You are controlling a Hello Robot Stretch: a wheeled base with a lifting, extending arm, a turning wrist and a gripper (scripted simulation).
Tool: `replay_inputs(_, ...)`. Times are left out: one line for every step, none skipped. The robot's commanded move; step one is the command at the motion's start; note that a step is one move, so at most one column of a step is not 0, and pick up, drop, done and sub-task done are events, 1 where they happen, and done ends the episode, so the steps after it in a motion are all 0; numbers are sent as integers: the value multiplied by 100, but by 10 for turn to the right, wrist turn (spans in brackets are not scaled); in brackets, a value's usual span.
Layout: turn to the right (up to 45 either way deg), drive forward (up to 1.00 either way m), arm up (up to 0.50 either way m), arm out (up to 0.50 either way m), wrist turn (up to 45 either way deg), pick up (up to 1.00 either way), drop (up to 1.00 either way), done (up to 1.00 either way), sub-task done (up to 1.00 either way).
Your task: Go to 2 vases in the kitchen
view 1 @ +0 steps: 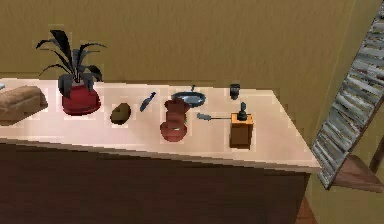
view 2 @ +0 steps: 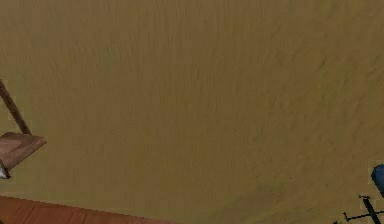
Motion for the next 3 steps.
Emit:
replay_inputs(-450, 0, 0, 0, 0, 0, 0, 0, 0)
replay_inputs(-270, 0, 0, 0, 0, 0, 0, 0, 0)
replay_inputs(0, 100, 0, 0, 0, 0, 0, 0, 0)
